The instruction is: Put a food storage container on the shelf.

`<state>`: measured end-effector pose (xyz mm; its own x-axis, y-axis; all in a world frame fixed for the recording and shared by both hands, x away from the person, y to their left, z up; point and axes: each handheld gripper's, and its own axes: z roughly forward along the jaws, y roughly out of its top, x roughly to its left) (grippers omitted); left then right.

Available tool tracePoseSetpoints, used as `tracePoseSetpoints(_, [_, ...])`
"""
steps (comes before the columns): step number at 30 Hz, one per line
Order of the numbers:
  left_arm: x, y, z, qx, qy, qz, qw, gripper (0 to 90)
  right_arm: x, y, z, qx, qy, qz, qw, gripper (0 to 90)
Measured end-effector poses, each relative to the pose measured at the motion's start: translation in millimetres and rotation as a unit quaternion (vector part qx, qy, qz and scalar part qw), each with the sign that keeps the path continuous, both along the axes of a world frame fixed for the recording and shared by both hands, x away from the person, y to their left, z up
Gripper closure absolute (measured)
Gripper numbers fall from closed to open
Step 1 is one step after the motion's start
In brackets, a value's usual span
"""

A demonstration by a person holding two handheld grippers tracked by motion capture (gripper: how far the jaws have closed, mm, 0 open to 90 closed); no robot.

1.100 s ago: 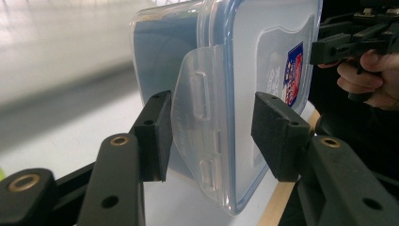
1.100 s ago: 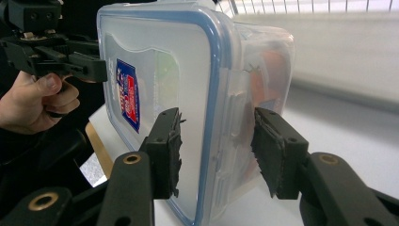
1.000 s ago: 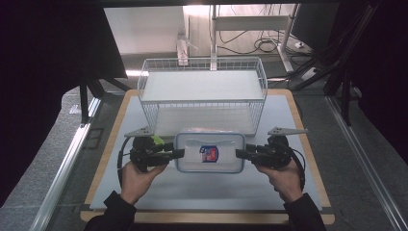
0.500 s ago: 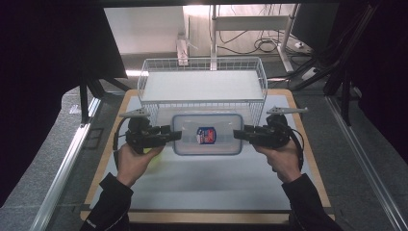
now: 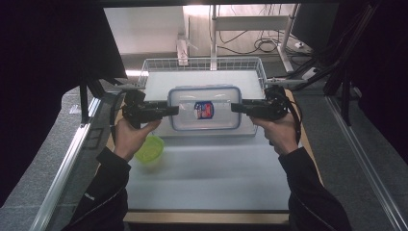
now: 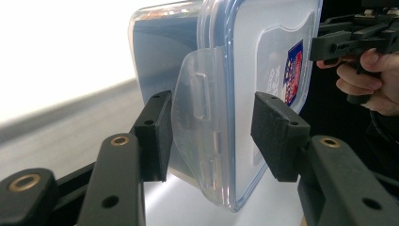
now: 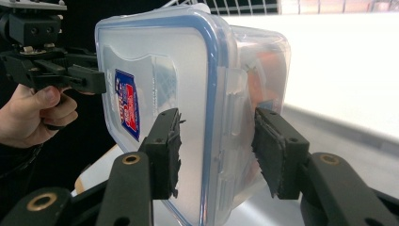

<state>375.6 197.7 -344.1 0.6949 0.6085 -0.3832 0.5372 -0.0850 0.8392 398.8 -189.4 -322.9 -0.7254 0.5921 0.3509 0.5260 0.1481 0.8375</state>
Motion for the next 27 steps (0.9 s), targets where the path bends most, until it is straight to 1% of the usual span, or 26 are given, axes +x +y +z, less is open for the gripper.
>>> tracePoseSetpoints(1, [3.4, 0.9, 2.4, -0.001, -0.001, 0.000, 1.0000, 50.1, 3.0, 0.8, 3.0, 0.000, -0.001, -0.001, 1.0000, 52.7])
tracePoseSetpoints(2, [3.4, 0.9, 2.4, -0.001, -0.001, 0.000, 1.0000, 50.1, 3.0, 0.8, 3.0, 0.000, -0.001, -0.001, 1.0000, 52.7])
tracePoseSetpoints(3, [10.1, 2.5, 7.2, -0.002, -0.001, 0.001, 1.0000, 50.1, 9.2, 2.6, 8.5, 0.000, -0.003, -0.002, 1.0000, 52.6])
tracePoseSetpoints(4, [10.1, 2.5, 7.2, -0.002, -0.001, 0.001, 1.0000, 50.1, 9.2, 2.6, 8.5, 0.000, -0.003, -0.002, 1.0000, 52.6])
tracePoseSetpoints(5, [16.3, 3.8, 11.5, -0.004, -0.001, 0.003, 1.0000, 50.1, 16.1, 4.2, 13.3, 0.001, -0.003, -0.003, 1.0000, 52.5])
tracePoseSetpoints(6, [19.4, 4.3, 13.4, -0.003, 0.000, 0.004, 1.0000, 50.1, 19.6, 5.1, 15.4, 0.003, -0.002, -0.005, 1.0000, 52.5])
tracePoseSetpoints(7, [19.4, 4.3, 13.4, -0.003, 0.000, 0.004, 1.0000, 50.2, 23.4, 5.7, 17.1, 0.003, -0.002, -0.005, 1.0000, 52.5])
tracePoseSetpoints(8, [22.6, 4.8, 15.1, -0.004, 0.001, 0.005, 1.0000, 50.1, 27.1, 6.3, 18.6, 0.004, -0.001, -0.006, 1.0000, 52.4])
tracePoseSetpoints(9, [28.8, 5.2, 17.9, -0.005, 0.005, 0.007, 0.9999, 50.2, 30.6, 6.7, 19.8, 0.006, 0.000, -0.007, 1.0000, 52.3])
tracePoseSetpoints(11, [31.7, 5.2, 19.1, -0.006, 0.007, 0.009, 0.9999, 50.1, 37.2, 7.6, 21.9, 0.011, 0.004, -0.011, 0.9999, 52.2])
tracePoseSetpoints(12, [34.7, 5.4, 20.3, -0.006, 0.009, 0.010, 0.9999, 50.1, 37.2, 7.6, 21.9, 0.011, 0.004, -0.011, 0.9999, 52.2])
tracePoseSetpoints(13, [41.2, 6.2, 22.3, -0.007, 0.011, 0.010, 0.9999, 50.1, 43.3, 8.0, 23.6, 0.012, 0.004, -0.012, 0.9998, 52.2])
tracePoseSetpoints(14, [44.5, 6.7, 23.1, -0.007, 0.011, 0.010, 0.9999, 50.1, 46.1, 8.5, 24.5, 0.013, 0.005, -0.014, 0.9998, 52.2])
tracePoseSetpoints(15, [44.5, 6.7, 23.1, -0.007, 0.011, 0.010, 0.9999, 50.1, 46.1, 8.5, 24.5, 0.013, 0.005, -0.014, 0.9998, 52.2])
tracePoseSetpoints(16, [47.4, 7.3, 24.2, -0.008, 0.012, 0.009, 0.9999, 50.1, 49.0, 8.9, 25.1, 0.013, 0.005, -0.014, 0.9998, 52.2])
tracePoseSetpoints(17, [52.5, 9.3, 26.4, -0.017, 0.012, 0.010, 0.9997, 50.1, 54.9, 9.4, 26.1, 0.021, 0.010, -0.015, 0.9996, 52.2])
tracePoseSetpoints(18, [54.2, 9.5, 28.3, -0.015, 0.011, 0.012, 0.9998, 50.1, 57.8, 9.5, 26.5, 0.024, 0.012, -0.014, 0.9996, 52.2])
tracePoseSetpoints(19, [54.2, 9.5, 28.3, -0.015, 0.011, 0.012, 0.9998, 50.1, 57.8, 9.5, 26.5, 0.024, 0.012, -0.014, 0.9996, 52.2])
tracePoseSetpoints(21, [58.0, 9.7, 31.8, -0.009, 0.013, 0.018, 0.9997, 50.0, 62.7, 10.7, 27.6, 0.022, 0.012, -0.014, 0.9996, 52.1])
tracePoseSetpoints(22, [63.0, 10.4, 33.1, -0.007, 0.015, 0.020, 0.9997, 49.8, 67.1, 12.6, 28.5, 0.022, 0.013, -0.015, 0.9996, 52.1])
tracePoseSetpoints(23, [65.1, 10.5, 33.5, -0.006, 0.016, 0.022, 0.9996, 49.7, 69.6, 13.0, 28.5, 0.023, 0.014, -0.016, 0.9995, 52.0])
tracePoseSetpoints(24, [65.1, 10.5, 33.5, -0.006, 0.016, 0.022, 0.9996, 49.7, 69.6, 13.0, 28.5, 0.023, 0.014, -0.016, 0.9995, 52.0])
tracePoseSetpoints(26, [69.2, 10.4, 33.5, -0.005, 0.022, 0.024, 0.9995, 49.6, 74.6, 13.6, 27.8, 0.025, 0.020, -0.017, 0.9993, 51.9])
tracePoseSetpoints(27, [72.2, 10.7, 32.4, -0.011, 0.021, 0.027, 0.9994, 49.4, 79.2, 13.5, 26.3, 0.028, 0.024, -0.018, 0.9991, 51.8])
